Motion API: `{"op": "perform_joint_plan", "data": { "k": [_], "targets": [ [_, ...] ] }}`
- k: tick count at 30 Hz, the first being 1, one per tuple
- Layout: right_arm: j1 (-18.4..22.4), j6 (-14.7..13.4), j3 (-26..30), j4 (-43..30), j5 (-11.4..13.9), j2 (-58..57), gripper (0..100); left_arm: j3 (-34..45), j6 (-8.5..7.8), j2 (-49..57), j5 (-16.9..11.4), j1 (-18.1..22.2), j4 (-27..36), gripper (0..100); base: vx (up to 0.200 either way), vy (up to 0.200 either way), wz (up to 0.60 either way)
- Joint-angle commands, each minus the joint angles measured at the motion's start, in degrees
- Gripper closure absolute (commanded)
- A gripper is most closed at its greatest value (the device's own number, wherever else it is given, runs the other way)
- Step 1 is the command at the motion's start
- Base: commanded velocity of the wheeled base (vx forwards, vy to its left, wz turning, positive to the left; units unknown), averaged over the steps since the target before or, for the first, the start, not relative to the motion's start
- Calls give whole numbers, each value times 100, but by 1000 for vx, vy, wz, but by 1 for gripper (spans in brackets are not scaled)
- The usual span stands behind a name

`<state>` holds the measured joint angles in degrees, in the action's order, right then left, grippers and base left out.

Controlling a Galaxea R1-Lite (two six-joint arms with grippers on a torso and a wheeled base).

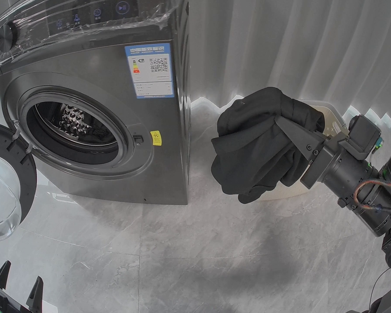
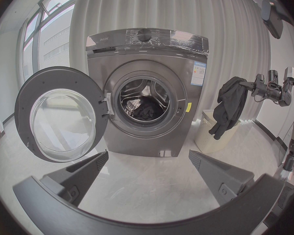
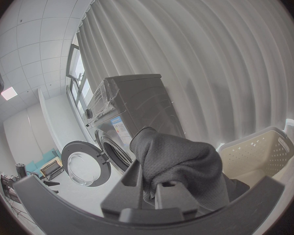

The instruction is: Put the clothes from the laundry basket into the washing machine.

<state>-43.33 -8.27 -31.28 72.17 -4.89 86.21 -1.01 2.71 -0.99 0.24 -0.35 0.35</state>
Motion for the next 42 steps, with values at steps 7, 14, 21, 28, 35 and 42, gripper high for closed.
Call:
{"op": "perform_joint_plan", "data": {
  "k": [7,14,21,28,35,42],
  "targets": [
    [0,0,-1,-10,14,18,100,92,2,81,2,0,0,0,0,200,0],
    [0,0,17,-10,14,18,100,92,-7,81,2,0,0,0,0,143,0],
    [0,0,26,-1,23,27,100,92,-16,81,2,0,0,0,-86,0,0],
    [-9,0,34,-1,32,45,100,92,-16,81,2,0,0,0,-200,0,0],
    [0,0,52,8,32,80,100,92,-7,81,2,0,0,0,-57,0,0],
    [0,0,43,8,32,80,100,92,-7,81,2,0,0,0,0,171,0]
  ]
}}
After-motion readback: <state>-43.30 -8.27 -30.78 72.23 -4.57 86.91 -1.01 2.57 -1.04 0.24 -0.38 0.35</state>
